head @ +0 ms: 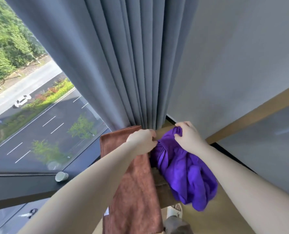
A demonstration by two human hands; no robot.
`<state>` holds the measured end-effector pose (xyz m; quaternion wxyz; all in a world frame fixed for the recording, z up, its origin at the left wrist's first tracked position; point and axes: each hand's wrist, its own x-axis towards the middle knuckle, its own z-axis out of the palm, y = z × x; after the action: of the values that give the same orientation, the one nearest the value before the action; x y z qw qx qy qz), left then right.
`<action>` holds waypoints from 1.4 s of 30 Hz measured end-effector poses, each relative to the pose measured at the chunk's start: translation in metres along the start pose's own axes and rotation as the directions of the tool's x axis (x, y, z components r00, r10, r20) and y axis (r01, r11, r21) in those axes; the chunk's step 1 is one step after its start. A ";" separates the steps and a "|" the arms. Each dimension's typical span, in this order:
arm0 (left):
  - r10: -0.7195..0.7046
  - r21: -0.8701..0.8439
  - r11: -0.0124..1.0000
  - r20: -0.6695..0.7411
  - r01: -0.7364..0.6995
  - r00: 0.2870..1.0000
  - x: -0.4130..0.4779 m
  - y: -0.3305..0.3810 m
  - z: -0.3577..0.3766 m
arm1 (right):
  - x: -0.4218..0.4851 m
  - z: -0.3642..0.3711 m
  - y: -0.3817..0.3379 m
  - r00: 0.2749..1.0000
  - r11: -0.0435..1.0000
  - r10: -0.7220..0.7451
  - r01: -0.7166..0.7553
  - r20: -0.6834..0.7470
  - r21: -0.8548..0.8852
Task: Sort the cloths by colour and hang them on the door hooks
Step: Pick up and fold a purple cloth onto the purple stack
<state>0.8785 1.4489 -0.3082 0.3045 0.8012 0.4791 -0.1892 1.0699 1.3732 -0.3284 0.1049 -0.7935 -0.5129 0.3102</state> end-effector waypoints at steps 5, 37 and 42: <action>-0.090 -0.140 0.986 0.021 0.092 0.996 -0.001 0.049 0.040 | -0.010 -0.009 0.051 0.947 0.961 0.269 -0.277 0.175 0.021; -0.035 -0.508 0.849 0.221 0.145 0.975 -0.088 0.072 -0.014 | -0.061 -0.058 -0.004 0.941 0.934 0.014 -0.133 0.339 0.332; 0.036 -0.468 0.884 0.060 -0.004 0.998 -0.103 0.079 -0.028 | -0.073 -0.084 -0.014 0.908 0.852 0.027 -0.240 0.419 0.465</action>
<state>0.9001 1.3720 -0.2017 0.5062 0.7025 0.4917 -0.0919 1.0895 1.3279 -0.2277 0.1810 -0.6922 -0.3661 0.5950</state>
